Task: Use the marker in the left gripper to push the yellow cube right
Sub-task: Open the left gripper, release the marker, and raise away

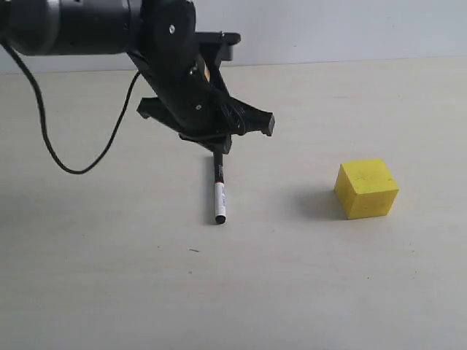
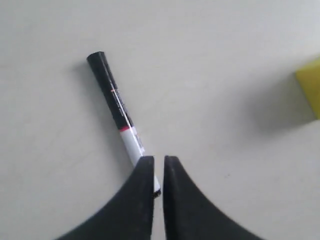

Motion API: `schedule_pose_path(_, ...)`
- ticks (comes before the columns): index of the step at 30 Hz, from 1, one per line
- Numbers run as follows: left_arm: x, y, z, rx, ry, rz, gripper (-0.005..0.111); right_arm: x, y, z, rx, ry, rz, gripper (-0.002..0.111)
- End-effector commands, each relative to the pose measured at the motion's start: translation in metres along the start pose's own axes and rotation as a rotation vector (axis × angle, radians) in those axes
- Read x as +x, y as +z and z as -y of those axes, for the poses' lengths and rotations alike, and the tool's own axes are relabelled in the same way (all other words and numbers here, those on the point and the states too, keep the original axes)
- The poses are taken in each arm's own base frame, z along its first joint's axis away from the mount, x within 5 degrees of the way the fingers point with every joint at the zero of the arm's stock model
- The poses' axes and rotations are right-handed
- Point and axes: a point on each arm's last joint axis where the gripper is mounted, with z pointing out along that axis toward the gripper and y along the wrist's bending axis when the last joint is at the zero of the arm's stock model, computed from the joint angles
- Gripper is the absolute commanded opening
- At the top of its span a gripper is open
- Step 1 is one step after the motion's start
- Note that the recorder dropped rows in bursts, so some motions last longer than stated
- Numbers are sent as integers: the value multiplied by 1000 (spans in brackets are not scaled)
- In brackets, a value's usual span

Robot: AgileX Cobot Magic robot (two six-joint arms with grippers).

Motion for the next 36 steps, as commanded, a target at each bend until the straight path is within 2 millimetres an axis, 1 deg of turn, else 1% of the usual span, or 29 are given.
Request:
schedule_pose_path(1, 22, -44, 20, 70, 154, 94, 0, 0, 0, 0, 6, -5, 10, 0)
schedule_pose_path(4, 43, -69, 29, 134, 210, 214, 0, 0, 0, 0, 6, -5, 13, 0)
schedule_pose_path(6, 62, -85, 33, 176, 262, 283, 0, 0, 0, 0, 6, -5, 15, 0)
schedule_pose_path(7, 77, -96, 34, 198, 301, 309, 0, 0, 0, 0, 6, -5, 13, 0)
schedule_pose_path(8, 86, -103, 34, 213, 329, 330, 0, 0, 0, 0, 6, -5, 13, 0)
schedule_pose_path(10, 109, -117, 30, 233, 363, 338, 0, 0, 0, 0, 6, -5, 13, 0)
schedule_pose_path(12, 125, -127, 24, 237, 375, 323, 0, 0, 0, 0, 6, -5, 13, 0)
schedule_pose_path(14, 135, -136, 17, 240, 377, 327, 0, 0, 0, 0, 6, -5, 13, 0)
schedule_pose_path(16, 140, -144, 13, 248, 376, 348, 0, 0, 0, 0, 6, -5, 13, 0)
schedule_pose_path(19, 142, -153, 10, 258, 373, 375, 0, 0, 0, 0, 6, -5, 13, 0)
schedule_pose_path(33, 142, -155, 10, 257, 383, 384, 0, 0, 0, 0, 6, -5, 13, 0)
schedule_pose_path(36, 138, -157, 2, 204, 444, 418, 0, 0, 0, 0, 6, -5, 13, 0)
